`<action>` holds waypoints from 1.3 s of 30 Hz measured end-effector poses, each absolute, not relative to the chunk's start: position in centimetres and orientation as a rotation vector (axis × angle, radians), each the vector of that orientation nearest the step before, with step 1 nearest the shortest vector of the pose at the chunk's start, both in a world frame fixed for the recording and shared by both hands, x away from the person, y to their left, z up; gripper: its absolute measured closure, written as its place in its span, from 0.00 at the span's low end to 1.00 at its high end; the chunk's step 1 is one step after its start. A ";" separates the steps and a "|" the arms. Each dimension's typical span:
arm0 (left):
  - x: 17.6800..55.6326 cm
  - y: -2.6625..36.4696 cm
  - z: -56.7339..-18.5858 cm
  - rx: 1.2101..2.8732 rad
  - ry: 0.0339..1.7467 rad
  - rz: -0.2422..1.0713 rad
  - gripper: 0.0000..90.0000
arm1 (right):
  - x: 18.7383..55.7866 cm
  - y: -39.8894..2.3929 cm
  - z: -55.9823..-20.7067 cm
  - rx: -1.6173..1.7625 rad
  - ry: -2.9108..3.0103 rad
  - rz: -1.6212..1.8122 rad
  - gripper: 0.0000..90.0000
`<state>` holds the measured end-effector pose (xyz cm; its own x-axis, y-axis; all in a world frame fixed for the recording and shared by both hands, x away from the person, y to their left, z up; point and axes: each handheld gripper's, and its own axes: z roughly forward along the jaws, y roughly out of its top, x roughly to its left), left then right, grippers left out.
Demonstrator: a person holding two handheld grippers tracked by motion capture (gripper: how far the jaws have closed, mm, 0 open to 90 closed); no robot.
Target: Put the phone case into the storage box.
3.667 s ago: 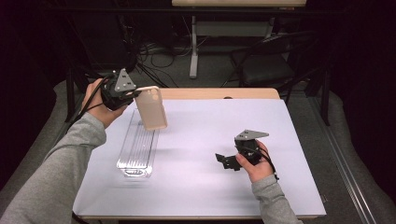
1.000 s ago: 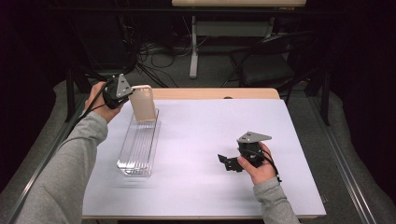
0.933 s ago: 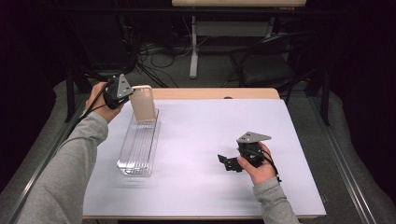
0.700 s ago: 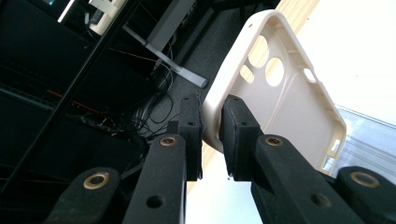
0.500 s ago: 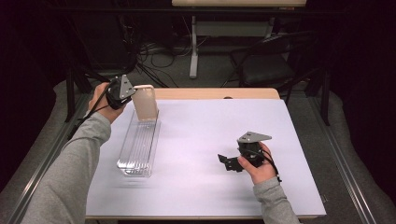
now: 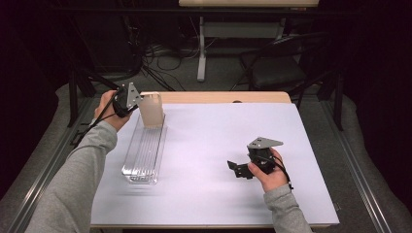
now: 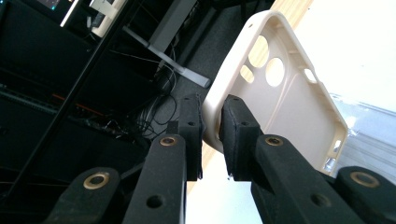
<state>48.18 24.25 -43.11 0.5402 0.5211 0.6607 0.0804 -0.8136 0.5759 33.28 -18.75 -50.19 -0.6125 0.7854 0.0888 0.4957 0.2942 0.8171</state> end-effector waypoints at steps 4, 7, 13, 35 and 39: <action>48.1 24.6 -43.6 2.271 0.497 1.212 0.88 | 33.3 -18.7 -50.2 1.159 2.242 1.224 0.04; 48.1 24.7 -44.0 2.262 0.498 1.214 0.88 | 33.3 -18.6 -50.3 1.160 2.247 1.220 0.04; 48.1 24.7 -44.3 2.257 0.495 1.226 0.88 | 33.3 -18.6 -50.4 1.160 2.249 1.220 0.04; 48.3 24.3 -44.6 2.302 0.404 1.313 0.88 | 33.4 -18.6 -50.5 1.154 2.255 1.214 0.04; 48.5 24.1 -44.6 2.306 0.400 1.315 0.88 | 33.3 -18.5 -50.5 1.153 2.257 1.213 0.04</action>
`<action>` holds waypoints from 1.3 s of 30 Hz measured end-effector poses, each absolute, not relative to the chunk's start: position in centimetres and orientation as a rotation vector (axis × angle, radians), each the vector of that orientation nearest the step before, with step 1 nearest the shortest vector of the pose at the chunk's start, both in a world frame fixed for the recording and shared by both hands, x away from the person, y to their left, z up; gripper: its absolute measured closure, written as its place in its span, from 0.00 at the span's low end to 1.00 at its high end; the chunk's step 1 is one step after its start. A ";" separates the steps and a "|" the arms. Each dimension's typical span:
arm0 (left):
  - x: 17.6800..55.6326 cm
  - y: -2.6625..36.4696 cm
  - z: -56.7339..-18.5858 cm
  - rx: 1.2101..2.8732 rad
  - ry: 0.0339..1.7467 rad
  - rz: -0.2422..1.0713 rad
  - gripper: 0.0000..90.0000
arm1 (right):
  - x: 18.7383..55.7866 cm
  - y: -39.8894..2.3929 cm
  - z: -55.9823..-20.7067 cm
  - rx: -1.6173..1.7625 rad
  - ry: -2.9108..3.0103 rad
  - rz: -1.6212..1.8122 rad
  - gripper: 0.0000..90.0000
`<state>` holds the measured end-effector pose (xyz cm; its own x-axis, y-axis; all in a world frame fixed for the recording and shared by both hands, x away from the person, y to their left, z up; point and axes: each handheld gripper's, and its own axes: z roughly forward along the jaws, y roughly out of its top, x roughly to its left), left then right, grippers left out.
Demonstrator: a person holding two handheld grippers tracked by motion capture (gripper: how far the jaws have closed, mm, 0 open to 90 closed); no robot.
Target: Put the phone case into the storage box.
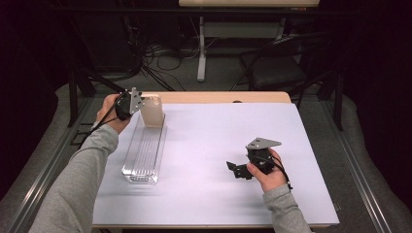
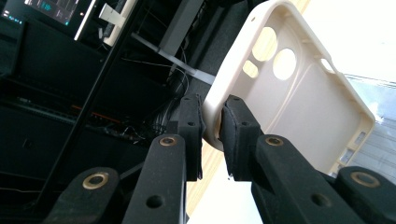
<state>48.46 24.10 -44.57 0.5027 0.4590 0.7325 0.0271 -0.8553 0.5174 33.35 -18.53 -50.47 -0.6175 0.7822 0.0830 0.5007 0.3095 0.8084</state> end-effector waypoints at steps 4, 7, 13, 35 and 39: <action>48.7 24.2 -44.6 2.310 0.412 1.311 0.88 | 33.4 -18.5 -50.5 1.154 2.257 1.212 0.04; 48.8 24.3 -44.6 2.314 0.429 1.307 0.88 | 33.4 -18.6 -50.5 1.154 2.256 1.214 0.04; 48.9 24.6 -44.5 2.309 0.451 1.286 0.87 | 33.3 -18.5 -50.5 1.153 2.257 1.213 0.05; 49.0 24.9 -44.3 2.273 0.418 1.291 0.52 | 33.3 -18.4 -50.5 1.147 2.260 1.212 0.04; 49.0 25.2 -44.3 2.276 0.418 1.285 0.49 | 33.3 -18.3 -50.5 1.148 2.259 1.214 0.05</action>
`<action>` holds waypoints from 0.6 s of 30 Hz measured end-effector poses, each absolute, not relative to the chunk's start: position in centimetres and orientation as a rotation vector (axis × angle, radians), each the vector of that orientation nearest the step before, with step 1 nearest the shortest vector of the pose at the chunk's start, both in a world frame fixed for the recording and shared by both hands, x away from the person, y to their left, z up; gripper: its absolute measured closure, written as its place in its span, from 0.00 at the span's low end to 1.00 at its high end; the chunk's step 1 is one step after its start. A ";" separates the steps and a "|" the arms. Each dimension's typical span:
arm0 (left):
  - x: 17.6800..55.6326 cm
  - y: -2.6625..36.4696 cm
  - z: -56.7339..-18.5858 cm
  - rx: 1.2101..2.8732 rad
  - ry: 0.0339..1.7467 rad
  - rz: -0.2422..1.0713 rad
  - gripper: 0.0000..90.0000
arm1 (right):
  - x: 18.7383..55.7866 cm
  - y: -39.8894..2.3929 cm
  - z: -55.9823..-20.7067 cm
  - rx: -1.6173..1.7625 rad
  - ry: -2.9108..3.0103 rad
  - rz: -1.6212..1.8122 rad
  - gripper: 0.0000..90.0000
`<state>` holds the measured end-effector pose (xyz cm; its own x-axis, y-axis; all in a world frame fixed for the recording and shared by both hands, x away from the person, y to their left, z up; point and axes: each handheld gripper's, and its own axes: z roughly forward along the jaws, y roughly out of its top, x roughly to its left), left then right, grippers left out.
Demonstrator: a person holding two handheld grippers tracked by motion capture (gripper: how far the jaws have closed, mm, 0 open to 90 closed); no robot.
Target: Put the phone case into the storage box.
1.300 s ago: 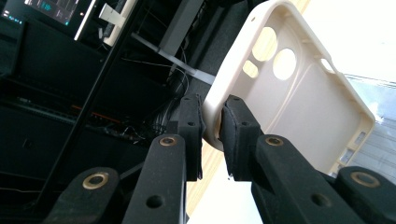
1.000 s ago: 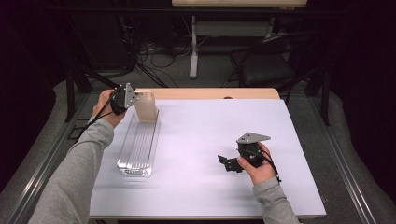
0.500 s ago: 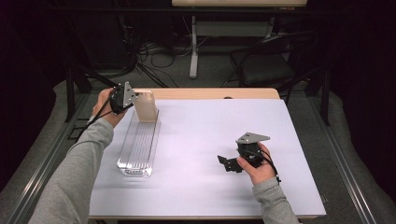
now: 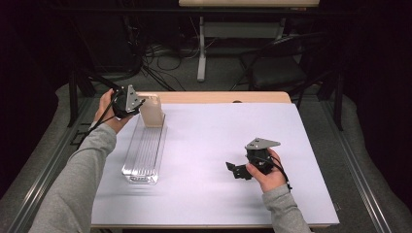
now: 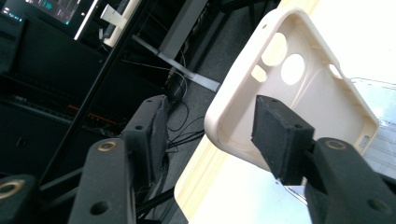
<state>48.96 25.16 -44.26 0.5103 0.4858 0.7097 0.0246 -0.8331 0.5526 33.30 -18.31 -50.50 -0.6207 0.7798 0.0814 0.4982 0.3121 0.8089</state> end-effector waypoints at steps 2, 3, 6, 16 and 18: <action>48.9 25.3 -44.2 2.274 0.426 1.283 0.49 | 33.3 -18.3 -50.5 1.144 2.260 1.214 0.04; 48.9 25.4 -44.2 2.272 0.429 1.288 0.48 | 33.3 -18.3 -50.5 1.143 2.263 1.212 0.05; 48.9 25.5 -44.1 2.269 0.426 1.291 0.47 | 33.3 -18.3 -50.5 1.142 2.262 1.211 0.05; 48.7 25.8 -44.0 2.263 0.444 1.275 0.45 | 33.3 -18.2 -50.5 1.139 2.260 1.217 0.05; 48.5 25.9 -44.0 2.263 0.445 1.280 0.45 | 33.3 -18.2 -50.5 1.138 2.261 1.217 0.05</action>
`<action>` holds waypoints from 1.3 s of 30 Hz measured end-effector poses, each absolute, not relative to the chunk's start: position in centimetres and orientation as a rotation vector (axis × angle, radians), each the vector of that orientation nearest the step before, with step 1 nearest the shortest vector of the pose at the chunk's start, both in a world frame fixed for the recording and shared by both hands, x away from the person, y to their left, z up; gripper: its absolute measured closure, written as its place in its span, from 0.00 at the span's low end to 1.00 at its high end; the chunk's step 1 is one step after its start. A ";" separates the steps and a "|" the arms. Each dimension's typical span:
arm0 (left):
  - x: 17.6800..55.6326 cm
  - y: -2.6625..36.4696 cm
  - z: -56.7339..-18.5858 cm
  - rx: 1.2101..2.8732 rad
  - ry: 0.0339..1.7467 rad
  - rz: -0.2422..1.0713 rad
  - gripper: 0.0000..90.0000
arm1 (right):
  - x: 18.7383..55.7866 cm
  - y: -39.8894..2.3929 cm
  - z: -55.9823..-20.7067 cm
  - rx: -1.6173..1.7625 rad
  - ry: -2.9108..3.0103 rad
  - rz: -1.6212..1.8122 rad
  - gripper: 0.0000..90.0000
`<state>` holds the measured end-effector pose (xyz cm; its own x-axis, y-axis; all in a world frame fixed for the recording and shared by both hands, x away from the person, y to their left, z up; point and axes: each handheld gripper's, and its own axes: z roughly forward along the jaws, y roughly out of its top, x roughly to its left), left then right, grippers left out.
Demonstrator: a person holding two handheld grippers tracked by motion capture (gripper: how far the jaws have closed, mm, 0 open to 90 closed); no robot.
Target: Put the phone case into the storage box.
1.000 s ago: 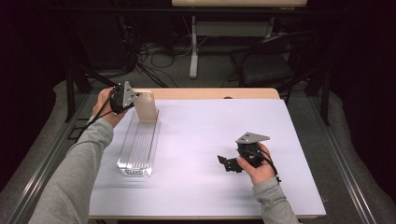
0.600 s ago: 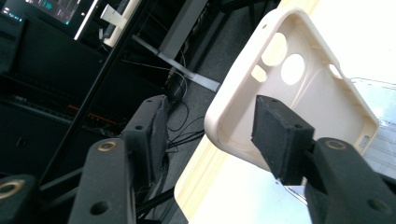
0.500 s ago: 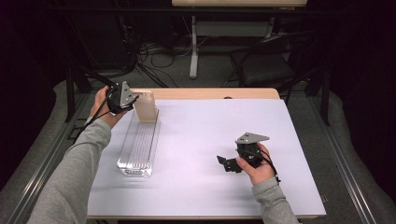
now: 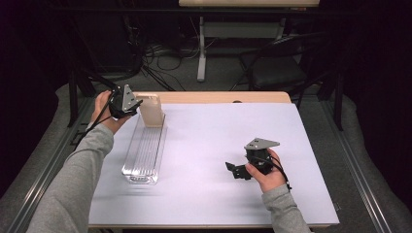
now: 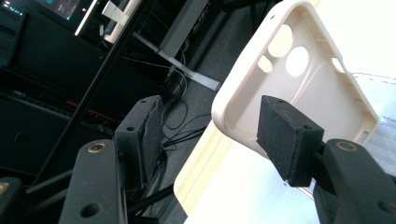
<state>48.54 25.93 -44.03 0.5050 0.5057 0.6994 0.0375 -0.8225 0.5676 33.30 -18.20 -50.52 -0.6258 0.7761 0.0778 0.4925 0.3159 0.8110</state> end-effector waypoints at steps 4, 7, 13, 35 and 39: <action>48.3 26.4 -43.9 2.253 0.456 1.284 0.45 | 33.3 -18.2 -50.5 1.138 2.262 1.215 0.05; 48.0 26.8 -44.0 2.251 0.442 1.285 0.45 | 33.3 -18.1 -50.5 1.138 2.266 1.212 0.05; 47.7 27.4 -44.0 2.248 0.430 1.289 0.45 | 33.3 -18.1 -50.6 1.145 2.270 1.210 0.05; 47.7 27.8 -43.7 2.203 0.728 0.951 0.43 | 33.3 -18.2 -50.6 1.142 2.263 1.213 0.05; 47.7 27.9 -43.8 2.187 0.793 0.862 0.43 | 33.3 -18.1 -50.6 1.139 2.266 1.211 0.05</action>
